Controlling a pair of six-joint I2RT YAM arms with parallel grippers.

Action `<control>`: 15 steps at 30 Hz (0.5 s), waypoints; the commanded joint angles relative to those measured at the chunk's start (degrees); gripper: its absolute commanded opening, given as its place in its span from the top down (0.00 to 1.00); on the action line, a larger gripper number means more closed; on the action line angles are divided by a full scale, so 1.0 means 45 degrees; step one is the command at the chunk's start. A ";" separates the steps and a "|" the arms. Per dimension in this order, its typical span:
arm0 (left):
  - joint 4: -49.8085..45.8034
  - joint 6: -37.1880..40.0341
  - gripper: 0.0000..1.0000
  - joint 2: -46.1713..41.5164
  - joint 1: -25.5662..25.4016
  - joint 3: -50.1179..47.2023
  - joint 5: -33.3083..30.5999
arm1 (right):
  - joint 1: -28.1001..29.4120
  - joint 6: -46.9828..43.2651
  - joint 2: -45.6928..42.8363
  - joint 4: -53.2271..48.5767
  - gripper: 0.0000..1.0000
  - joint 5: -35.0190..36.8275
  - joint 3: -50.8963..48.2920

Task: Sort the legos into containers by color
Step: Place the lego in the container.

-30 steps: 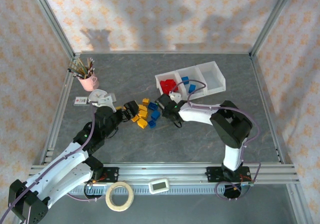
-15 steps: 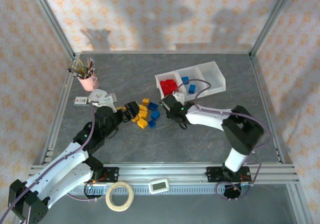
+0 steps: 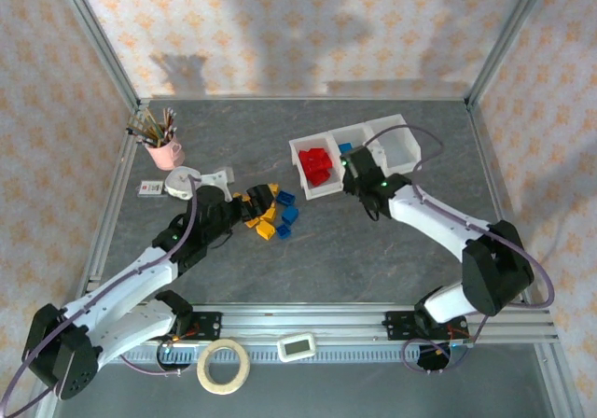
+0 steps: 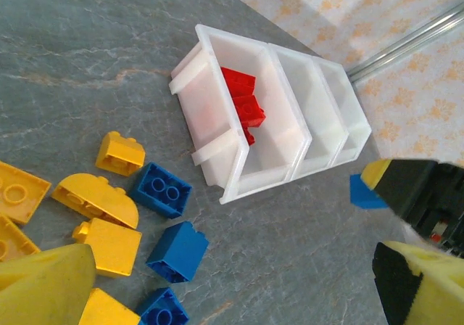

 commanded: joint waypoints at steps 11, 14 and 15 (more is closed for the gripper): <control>0.2004 0.0011 0.01 0.2441 -0.0428 0.1837 0.0586 | -0.1979 -0.1559 0.4507 0.0373 0.84 -0.0360 0.4810; 0.2081 0.0068 0.01 0.2699 -0.0428 0.2003 0.0529 | -0.2218 -0.1629 0.5700 0.0152 0.83 -0.0097 0.5925; 0.2047 0.0106 0.01 0.2748 -0.0431 0.2068 0.0514 | -0.2307 -0.1626 0.5973 0.0172 0.83 -0.0010 0.6108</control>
